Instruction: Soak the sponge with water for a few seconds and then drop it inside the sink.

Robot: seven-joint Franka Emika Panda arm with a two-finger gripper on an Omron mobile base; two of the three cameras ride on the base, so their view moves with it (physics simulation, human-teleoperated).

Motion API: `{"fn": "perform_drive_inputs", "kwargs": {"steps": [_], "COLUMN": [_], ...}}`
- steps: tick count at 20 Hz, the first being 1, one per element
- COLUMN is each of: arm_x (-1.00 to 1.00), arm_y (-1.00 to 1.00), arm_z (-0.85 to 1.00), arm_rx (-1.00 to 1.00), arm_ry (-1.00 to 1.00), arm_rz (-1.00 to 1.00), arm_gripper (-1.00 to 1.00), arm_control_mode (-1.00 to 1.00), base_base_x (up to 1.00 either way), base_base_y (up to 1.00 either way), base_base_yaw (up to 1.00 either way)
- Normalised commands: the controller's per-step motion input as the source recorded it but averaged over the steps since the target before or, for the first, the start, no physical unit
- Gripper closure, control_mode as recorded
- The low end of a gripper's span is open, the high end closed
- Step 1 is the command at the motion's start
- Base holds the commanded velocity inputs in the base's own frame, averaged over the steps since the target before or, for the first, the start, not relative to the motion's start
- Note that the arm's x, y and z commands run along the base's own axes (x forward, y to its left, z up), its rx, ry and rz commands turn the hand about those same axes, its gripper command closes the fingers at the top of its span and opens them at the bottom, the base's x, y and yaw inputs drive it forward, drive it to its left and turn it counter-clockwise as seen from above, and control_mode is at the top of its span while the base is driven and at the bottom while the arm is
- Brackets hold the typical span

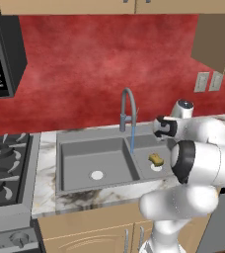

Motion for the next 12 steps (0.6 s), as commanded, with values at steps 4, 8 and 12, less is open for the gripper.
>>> {"fn": "perform_drive_inputs", "kwargs": {"steps": [4,8,12], "arm_x": [-0.28,-0.42,-0.59], "arm_y": [0.0,0.0,0.0], "arm_z": [0.61,0.58,0.55], "arm_rx": [0.0,0.0,0.0], "arm_ry": [-0.1,-0.09,-0.07], "arm_rz": [-0.01,-0.01,0.0], "arm_gripper": [-1.0,-1.0,-1.0], "arm_control_mode": [-1.0,-1.0,-1.0], "base_base_x": [0.0,0.0,0.0], "base_base_y": [0.0,0.0,0.0], "base_base_yaw": [0.0,0.0,0.0]}}
